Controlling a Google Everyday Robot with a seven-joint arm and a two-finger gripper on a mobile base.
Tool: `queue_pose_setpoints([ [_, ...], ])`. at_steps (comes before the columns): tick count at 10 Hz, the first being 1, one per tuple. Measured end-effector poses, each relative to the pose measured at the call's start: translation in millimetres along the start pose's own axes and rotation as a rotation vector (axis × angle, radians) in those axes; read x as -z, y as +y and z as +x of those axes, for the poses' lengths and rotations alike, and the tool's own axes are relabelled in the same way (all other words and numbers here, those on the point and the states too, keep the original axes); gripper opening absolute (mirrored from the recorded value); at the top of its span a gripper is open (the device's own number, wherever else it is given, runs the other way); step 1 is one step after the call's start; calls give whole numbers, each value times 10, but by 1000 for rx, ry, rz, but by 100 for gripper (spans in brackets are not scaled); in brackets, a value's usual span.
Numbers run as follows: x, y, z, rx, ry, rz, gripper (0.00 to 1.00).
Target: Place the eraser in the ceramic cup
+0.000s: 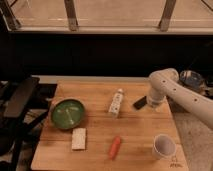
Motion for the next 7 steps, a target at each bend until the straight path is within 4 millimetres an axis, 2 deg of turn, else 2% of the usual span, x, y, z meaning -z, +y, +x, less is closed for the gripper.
queue_pose_setpoints([
  [1,-33,-91,-116,75,-45,19,30],
  [3,-103,-238,-180,160,-96,51,47],
  [4,-171,-345,-259,206,-125,68,62],
  [6,-222,-471,-303,238,-140,83,77],
  [7,-232,-535,-328,254,-138,93,80],
])
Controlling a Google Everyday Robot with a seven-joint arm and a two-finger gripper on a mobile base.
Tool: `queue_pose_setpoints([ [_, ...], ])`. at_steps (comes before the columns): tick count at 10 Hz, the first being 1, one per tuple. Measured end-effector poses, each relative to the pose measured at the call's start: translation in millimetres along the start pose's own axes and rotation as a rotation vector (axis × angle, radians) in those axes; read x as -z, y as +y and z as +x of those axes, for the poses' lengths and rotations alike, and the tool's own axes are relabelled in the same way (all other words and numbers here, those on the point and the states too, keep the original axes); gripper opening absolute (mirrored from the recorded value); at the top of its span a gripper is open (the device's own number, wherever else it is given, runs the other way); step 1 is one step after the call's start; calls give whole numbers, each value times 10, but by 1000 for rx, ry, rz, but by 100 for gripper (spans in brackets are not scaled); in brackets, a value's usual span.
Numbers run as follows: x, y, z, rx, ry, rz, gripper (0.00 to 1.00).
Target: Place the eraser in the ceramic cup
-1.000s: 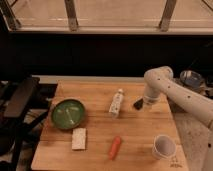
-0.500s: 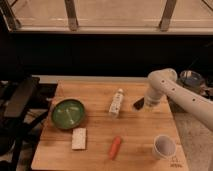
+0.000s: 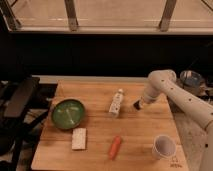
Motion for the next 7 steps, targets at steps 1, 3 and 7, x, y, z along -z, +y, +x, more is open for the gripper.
queue_pose_setpoints([
  [1,-27,-47,-32,23,7,9,80],
  [3,-27,-94,-8,42,22,25,80],
  [7,-6,-189,3,80,40,43,80],
])
